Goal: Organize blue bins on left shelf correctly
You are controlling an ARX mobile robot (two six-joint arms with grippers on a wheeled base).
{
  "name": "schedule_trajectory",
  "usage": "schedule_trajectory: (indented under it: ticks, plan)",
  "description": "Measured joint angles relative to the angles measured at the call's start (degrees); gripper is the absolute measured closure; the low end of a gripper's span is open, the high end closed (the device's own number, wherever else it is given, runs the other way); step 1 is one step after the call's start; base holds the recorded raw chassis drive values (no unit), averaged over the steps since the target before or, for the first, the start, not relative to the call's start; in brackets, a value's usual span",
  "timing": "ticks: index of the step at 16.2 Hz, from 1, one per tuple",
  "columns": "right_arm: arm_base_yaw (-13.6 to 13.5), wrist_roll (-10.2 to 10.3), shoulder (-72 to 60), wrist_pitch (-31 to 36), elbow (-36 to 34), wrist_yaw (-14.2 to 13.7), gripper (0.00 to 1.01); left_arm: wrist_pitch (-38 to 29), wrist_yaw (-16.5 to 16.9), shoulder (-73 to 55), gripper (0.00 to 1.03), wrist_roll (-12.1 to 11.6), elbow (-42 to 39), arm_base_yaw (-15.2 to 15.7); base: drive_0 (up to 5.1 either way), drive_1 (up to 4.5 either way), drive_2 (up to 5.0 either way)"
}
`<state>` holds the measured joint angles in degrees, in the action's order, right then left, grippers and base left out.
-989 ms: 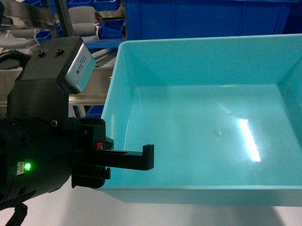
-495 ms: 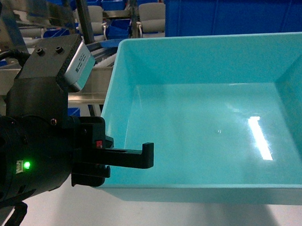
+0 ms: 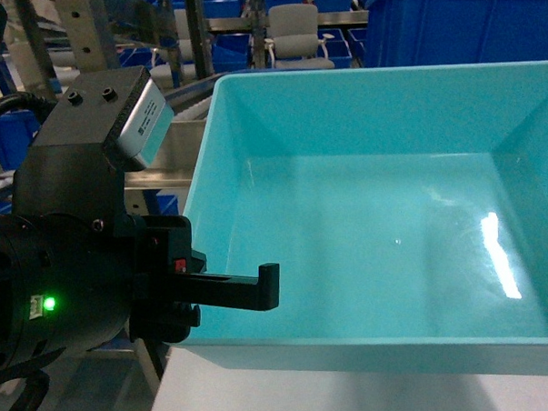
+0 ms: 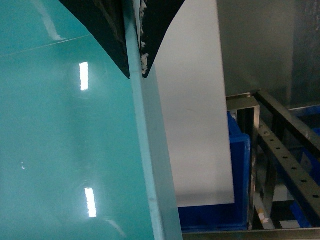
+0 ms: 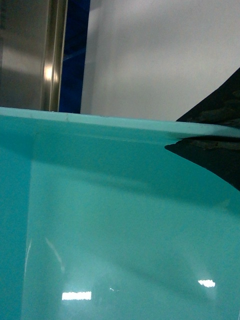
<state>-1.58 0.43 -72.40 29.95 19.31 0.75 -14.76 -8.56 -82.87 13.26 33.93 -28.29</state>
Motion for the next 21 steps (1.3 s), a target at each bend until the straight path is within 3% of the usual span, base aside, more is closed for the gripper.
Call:
schedule_trajectory:
  ticks: [21]
  plan:
    - [0.0,0.02,0.02,-0.02,-0.02,0.02,0.99,-0.04,0.0,0.0,1.01,-0.02,0.0,0.0,-5.0,2.38,2.4]
